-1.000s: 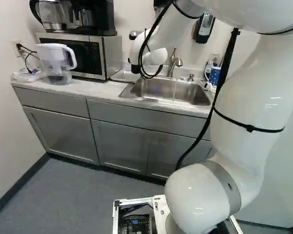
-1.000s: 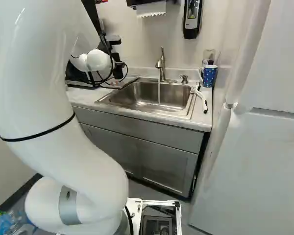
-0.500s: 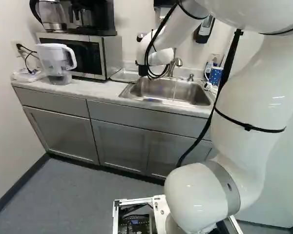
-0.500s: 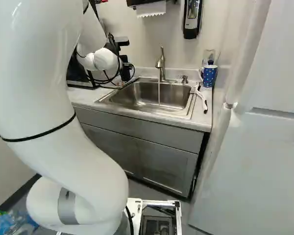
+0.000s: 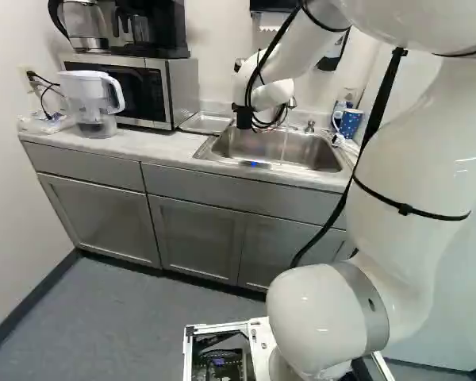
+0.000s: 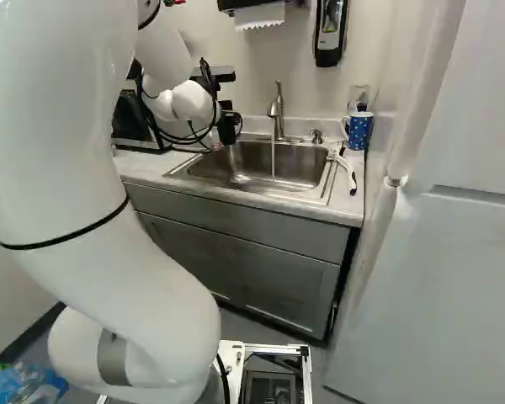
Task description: Rinse the cup and place it in the tray
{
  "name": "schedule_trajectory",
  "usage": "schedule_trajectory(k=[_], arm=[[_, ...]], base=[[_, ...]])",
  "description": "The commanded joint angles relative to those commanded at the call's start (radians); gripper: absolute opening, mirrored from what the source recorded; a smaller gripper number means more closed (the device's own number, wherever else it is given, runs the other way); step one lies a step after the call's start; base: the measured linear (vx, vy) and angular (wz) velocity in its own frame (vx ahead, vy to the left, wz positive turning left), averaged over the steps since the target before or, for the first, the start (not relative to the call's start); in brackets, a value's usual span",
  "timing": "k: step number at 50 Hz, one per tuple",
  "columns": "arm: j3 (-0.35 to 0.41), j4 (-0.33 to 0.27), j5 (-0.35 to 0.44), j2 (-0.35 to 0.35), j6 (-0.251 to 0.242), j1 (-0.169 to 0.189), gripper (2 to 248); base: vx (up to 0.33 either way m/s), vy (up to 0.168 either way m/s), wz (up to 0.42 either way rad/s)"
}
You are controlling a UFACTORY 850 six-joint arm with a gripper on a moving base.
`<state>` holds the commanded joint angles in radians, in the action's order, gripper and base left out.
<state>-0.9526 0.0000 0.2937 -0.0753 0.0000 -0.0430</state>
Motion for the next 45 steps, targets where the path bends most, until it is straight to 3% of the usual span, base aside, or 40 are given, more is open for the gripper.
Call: schedule_trajectory(k=[45], arm=[[0.127, 0.0, -0.15, 0.126, 0.0, 0.132, 124]], base=[[0.0, 0.0, 0.0]])
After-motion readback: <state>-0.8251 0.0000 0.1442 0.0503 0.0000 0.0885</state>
